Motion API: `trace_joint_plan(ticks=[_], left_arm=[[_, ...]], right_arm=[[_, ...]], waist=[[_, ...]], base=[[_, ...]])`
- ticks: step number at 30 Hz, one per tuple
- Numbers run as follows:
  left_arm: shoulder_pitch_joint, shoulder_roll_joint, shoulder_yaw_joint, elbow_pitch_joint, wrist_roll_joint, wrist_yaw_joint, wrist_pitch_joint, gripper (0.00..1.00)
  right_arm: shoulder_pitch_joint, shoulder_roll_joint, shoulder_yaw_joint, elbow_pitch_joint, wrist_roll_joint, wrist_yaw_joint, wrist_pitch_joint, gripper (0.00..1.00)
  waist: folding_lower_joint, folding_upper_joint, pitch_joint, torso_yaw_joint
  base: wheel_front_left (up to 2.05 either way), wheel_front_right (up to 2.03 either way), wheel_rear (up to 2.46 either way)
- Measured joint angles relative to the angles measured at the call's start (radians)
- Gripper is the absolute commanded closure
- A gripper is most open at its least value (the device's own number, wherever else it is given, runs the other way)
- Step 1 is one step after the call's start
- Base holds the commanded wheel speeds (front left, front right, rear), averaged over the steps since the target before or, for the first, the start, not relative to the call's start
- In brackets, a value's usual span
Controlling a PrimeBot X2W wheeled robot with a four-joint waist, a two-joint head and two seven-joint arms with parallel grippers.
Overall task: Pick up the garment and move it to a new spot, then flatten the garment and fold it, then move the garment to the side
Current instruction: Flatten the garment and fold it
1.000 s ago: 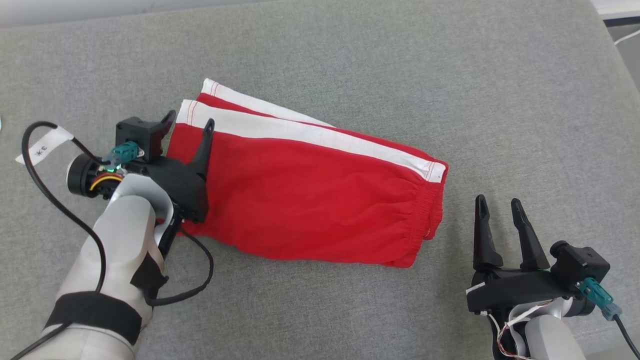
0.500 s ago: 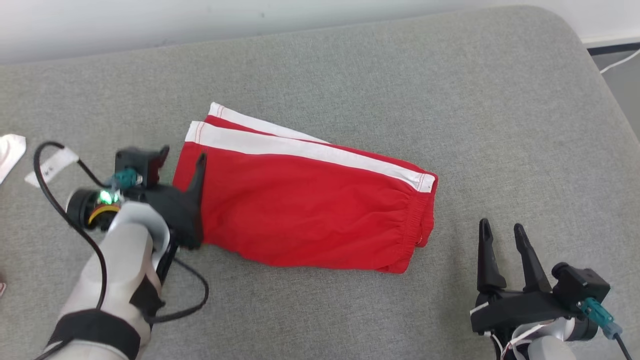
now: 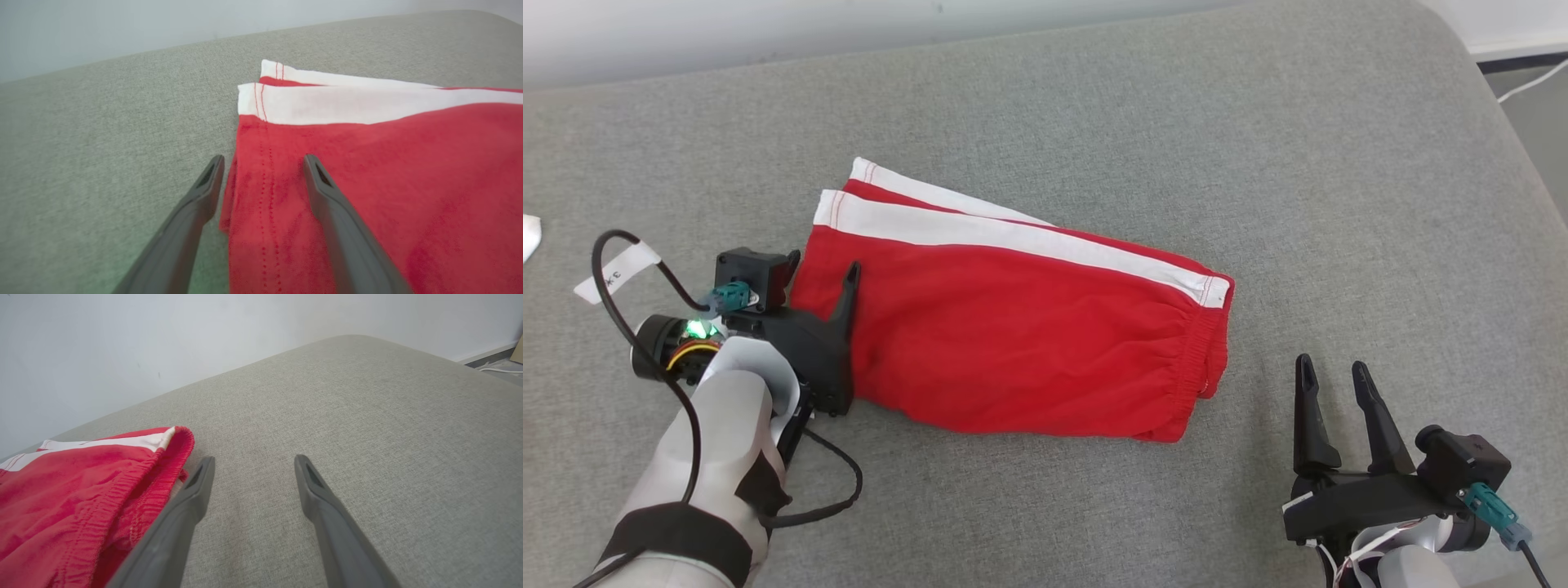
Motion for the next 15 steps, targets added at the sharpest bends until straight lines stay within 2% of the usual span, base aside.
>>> trace_joint_plan(ticks=[1,2,3,4,6,7,10,11,14,15], left_arm=[[-0.002,0.000,-0.002,-0.002,0.000,0.000,0.000,0.05],[-0.004,0.000,-0.004,-0.005,0.000,0.000,0.000,0.05],[-0.004,0.000,-0.004,-0.005,0.000,0.000,0.000,0.16],[-0.005,0.000,-0.005,-0.008,0.000,0.000,0.000,0.18],[-0.006,0.001,-0.007,-0.021,0.000,0.000,0.000,0.41],[-0.006,0.002,-0.008,-0.027,0.000,0.000,0.000,0.45],[-0.007,0.005,-0.011,-0.037,0.000,0.000,0.000,0.40],[-0.008,0.007,-0.012,-0.037,0.000,0.000,0.000,0.41],[-0.010,0.014,-0.021,-0.043,0.001,0.000,0.000,0.52],[-0.010,0.020,-0.025,-0.059,0.005,0.000,0.000,0.65]], right_arm=[[-0.001,0.000,0.001,0.000,0.001,0.000,0.000,0.00],[-0.002,0.000,0.002,0.000,0.001,0.000,0.000,0.00],[-0.002,0.000,0.002,0.000,0.001,0.000,0.000,0.00],[-0.002,0.000,0.003,0.001,0.002,0.000,0.000,0.00],[-0.003,0.000,0.005,0.002,0.008,0.000,0.000,0.00],[-0.004,0.000,0.006,0.003,0.008,0.000,0.000,0.00],[-0.012,0.000,0.010,0.008,0.011,0.000,0.000,0.00],[-0.014,0.000,0.012,0.008,0.012,0.000,0.000,0.00],[-0.016,0.000,0.018,0.009,0.016,0.000,0.000,0.00],[-0.017,0.000,0.020,0.009,0.018,0.000,0.000,0.00]], waist=[[0.0000,0.0000,0.003,-0.002],[0.0000,0.0000,0.005,-0.004],[0.0000,0.0000,0.005,-0.004],[0.0000,0.0000,0.007,-0.005],[0.0000,0.0000,0.012,-0.008],[0.0000,0.0000,0.015,-0.009],[0.0000,0.0000,0.023,-0.011],[0.0000,0.0000,0.025,-0.011],[0.0000,0.0000,0.032,-0.014],[0.0000,0.0000,0.034,-0.015]], base=[[0.00,0.00,0.00],[0.00,0.00,0.00],[0.00,0.00,0.00],[0.00,0.00,0.00],[0.00,0.00,0.00],[0.00,0.00,0.00],[0.00,0.00,0.00],[0.00,0.00,0.00],[0.00,0.00,0.00],[0.00,0.00,0.00]])
